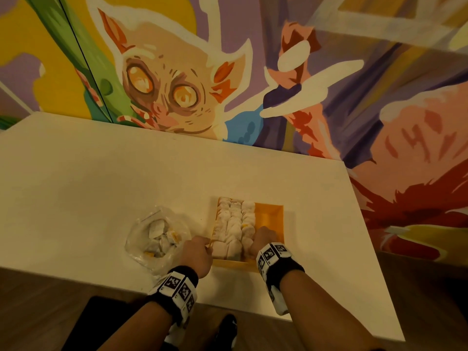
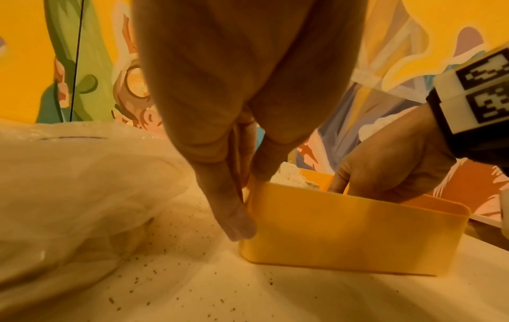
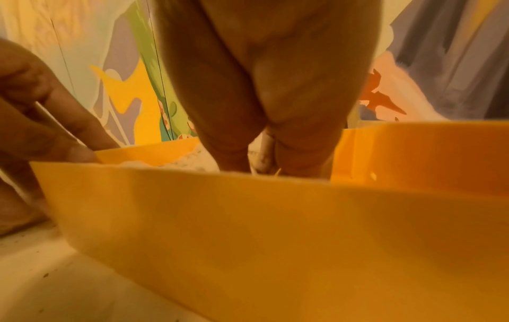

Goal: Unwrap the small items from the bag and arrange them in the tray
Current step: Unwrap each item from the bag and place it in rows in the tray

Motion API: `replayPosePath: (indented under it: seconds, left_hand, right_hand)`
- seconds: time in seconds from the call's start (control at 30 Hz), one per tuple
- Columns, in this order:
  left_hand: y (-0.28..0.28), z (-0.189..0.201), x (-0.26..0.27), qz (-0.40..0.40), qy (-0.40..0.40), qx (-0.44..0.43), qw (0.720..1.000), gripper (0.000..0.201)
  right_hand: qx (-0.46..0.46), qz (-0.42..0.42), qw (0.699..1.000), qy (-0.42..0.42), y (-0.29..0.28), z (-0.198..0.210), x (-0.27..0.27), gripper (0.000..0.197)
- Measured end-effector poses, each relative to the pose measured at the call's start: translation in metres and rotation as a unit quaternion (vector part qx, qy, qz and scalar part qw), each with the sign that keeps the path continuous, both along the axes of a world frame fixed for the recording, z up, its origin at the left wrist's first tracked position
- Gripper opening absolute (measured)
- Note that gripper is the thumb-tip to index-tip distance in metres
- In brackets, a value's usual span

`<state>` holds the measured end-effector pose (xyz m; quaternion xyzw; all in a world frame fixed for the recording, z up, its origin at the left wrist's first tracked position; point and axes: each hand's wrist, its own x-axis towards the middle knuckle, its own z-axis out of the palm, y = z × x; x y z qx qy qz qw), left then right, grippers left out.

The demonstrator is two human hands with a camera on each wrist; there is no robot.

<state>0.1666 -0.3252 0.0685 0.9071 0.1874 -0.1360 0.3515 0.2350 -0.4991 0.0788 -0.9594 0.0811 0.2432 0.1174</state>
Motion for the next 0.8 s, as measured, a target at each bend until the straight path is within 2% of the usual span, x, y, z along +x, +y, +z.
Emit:
replayPosePath:
  seconds: [0.23,0.4,0.53,0.8]
  left_hand:
    - [0.001,-0.002,0.0,-0.001,-0.006,0.006,1.0,0.037]
    - [0.002,-0.004,0.002,-0.003,-0.001,0.017,1.0,0.037]
    - [0.003,-0.006,0.004,-0.006,0.004,0.02,1.0,0.037]
    - [0.006,-0.006,0.003,-0.021,-0.003,0.014,1.0,0.039]
  right_hand:
    - [0.015,-0.033,0.999,-0.019,-0.002,-0.003,-0.009,0.036]
    - [0.081,-0.016,0.996,0.032,-0.003,0.013,-0.002,0.052]
    - [0.098,-0.012,0.995,0.025,0.0,0.016,0.003,0.044]
    - [0.093,-0.003,0.995,0.025,0.0,0.014,-0.001,0.045]
